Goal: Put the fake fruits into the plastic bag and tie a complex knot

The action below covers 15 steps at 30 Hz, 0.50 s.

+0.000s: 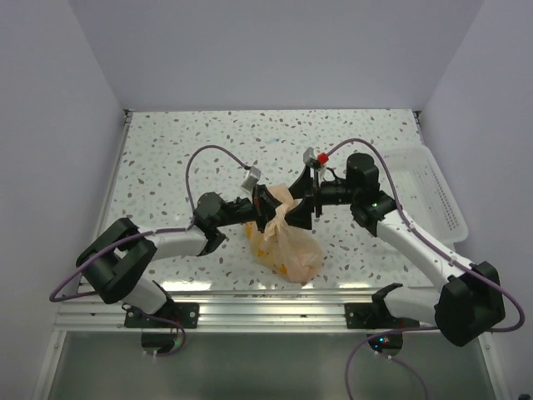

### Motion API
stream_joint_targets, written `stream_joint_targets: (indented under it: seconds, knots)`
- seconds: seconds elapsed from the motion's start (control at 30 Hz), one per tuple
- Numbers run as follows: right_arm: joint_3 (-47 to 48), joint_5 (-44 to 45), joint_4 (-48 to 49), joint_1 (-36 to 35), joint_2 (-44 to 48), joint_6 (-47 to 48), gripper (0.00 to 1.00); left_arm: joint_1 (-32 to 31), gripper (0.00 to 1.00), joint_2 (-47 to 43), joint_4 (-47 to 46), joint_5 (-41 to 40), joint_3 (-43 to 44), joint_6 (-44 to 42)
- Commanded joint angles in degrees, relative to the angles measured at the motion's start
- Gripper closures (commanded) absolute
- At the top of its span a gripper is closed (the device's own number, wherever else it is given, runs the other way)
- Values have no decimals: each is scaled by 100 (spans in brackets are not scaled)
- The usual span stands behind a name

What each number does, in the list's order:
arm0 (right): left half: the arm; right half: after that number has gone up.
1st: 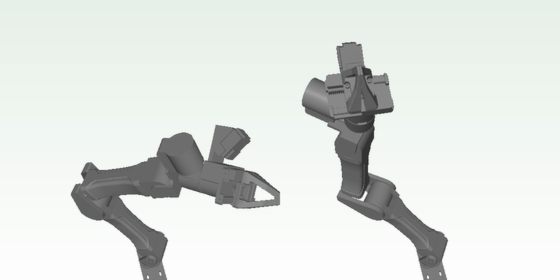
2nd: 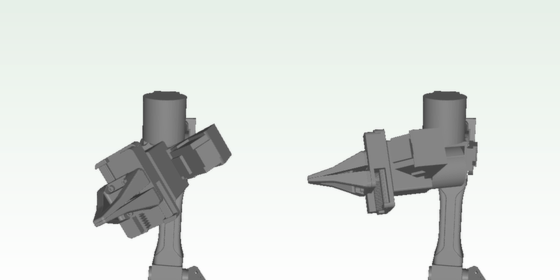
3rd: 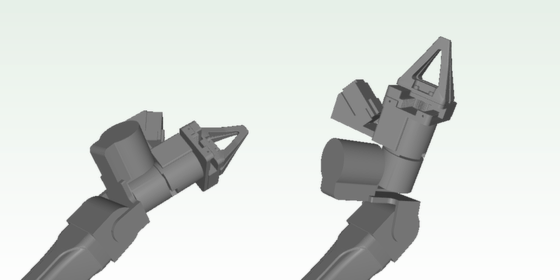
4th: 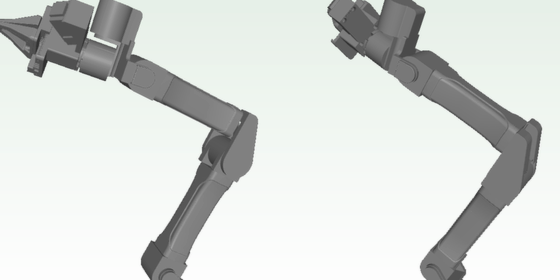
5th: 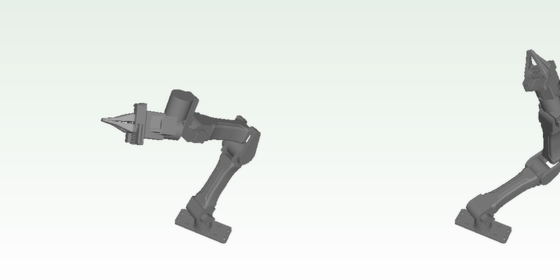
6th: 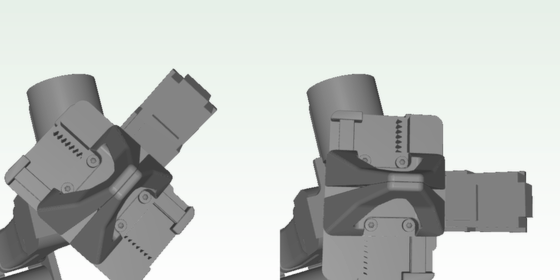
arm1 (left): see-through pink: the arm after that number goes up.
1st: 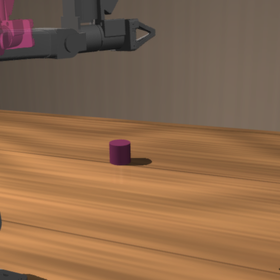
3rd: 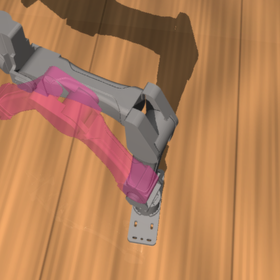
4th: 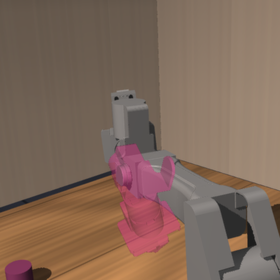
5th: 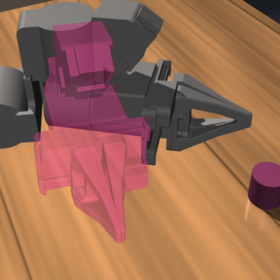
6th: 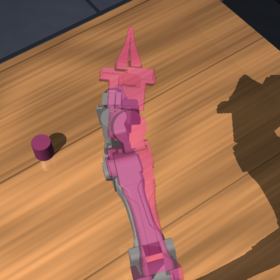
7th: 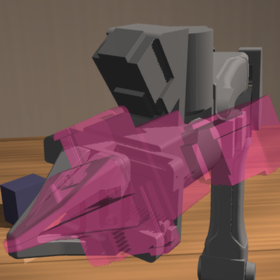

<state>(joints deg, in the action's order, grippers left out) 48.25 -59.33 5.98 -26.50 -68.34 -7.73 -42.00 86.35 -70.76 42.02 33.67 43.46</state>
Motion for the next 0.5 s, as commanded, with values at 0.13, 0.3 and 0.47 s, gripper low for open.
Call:
stream_joint_targets:
  seconds: [0.13,0.3,0.47]
  knots:
    - [-237,378,1344,-320,-110,-940,1,-406,100,198,-325,-983,306,399]
    - [-308,563,1451,-347,-101,-1109,1,-406,100,348,-315,-1416,526,707]
    - [61,388,573,-163,13,-599,1,-353,100,286,-333,-1250,377,672]
